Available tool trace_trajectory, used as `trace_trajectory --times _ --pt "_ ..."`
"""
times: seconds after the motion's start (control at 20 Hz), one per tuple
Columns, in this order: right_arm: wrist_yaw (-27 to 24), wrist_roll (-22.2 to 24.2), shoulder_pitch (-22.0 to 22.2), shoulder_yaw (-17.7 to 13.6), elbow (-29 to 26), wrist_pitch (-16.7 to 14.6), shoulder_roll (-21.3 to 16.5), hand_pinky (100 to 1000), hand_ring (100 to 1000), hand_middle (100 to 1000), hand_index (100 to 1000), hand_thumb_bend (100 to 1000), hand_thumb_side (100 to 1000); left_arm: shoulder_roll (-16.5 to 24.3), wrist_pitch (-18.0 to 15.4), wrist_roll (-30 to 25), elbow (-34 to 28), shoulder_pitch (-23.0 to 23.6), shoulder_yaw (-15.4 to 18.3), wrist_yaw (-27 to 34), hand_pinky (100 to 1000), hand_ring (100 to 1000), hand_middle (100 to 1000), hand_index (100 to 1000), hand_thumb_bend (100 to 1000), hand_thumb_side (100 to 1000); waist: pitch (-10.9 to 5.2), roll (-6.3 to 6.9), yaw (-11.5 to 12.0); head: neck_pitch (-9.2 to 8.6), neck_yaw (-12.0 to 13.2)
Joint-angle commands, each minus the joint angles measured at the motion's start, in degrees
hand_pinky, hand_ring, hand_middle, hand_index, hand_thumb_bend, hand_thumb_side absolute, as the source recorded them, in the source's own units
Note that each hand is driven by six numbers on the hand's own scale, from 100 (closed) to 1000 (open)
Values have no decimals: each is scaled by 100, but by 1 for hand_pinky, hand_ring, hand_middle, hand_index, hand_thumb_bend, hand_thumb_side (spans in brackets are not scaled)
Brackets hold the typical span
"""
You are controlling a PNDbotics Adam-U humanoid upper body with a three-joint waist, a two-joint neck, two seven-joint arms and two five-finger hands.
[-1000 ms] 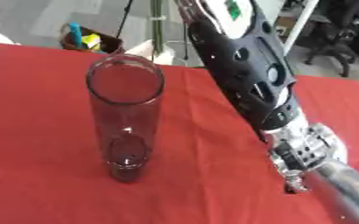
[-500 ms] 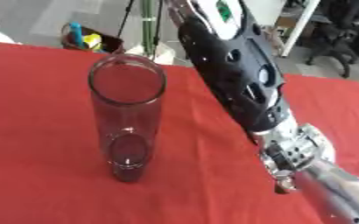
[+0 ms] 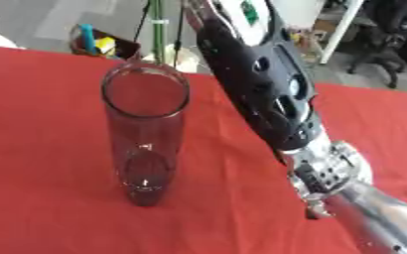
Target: Arrange flowers into the vase.
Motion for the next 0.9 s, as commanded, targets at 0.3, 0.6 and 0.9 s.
trace_trajectory --times 0.3,0.6,0.9 --pt "16 38 -27 -61 -172 72 19 100 226 100 100 100 519 -22 24 -13 -91 -95 -52 46 503 446 660 753 100 953 -79 43 26 20 -35" --pt "75 72 15 -47 -187 89 69 100 226 100 100 100 516 -36 43 -20 -91 -104 -50 34 502 446 658 753 100 954 -56 26 29 28 -50" --pt "50 50 60 -81 -185 104 137 100 222 100 100 100 512 -54 57 -34 -91 -120 -52 45 502 445 658 753 100 955 -39 20 40 35 -69"
